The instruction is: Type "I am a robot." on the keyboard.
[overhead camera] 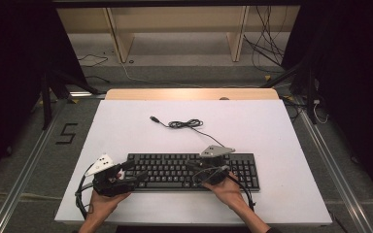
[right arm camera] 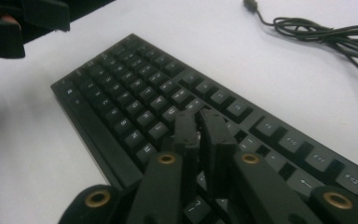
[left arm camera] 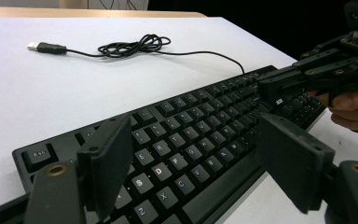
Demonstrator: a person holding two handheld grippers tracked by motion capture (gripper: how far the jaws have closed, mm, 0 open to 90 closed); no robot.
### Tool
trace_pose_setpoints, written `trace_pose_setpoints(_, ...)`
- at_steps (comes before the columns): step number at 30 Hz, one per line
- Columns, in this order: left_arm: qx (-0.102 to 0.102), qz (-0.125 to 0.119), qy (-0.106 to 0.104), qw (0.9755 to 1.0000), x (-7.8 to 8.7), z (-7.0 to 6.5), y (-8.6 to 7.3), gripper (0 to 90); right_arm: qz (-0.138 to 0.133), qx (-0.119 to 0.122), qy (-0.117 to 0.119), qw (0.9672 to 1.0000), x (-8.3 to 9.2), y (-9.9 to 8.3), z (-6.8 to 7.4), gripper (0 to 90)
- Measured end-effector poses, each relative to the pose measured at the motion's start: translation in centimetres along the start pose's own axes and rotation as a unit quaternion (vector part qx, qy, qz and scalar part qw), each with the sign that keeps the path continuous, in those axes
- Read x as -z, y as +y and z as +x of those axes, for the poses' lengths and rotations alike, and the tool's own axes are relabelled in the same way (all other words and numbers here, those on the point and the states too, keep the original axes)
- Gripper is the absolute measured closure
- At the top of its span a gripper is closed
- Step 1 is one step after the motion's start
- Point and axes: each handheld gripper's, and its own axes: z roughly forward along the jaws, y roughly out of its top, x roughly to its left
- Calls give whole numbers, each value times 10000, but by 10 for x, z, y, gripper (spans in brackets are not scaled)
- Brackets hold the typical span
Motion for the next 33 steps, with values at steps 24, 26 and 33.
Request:
trace_pose_setpoints(24,-4,-28,8,10000,1,1,0,268,628,100,-144,9979,-34,-2,4,900)
trace_pose_setpoints(26,-7,-25,9,10000,1,1,0,268,652,90,-145,9977,-35,-2,4,900)
trace_pose_setpoints(33,-14,-28,11,10000,1,1,1,268,681,107,-156,9975,-37,-3,4,900)
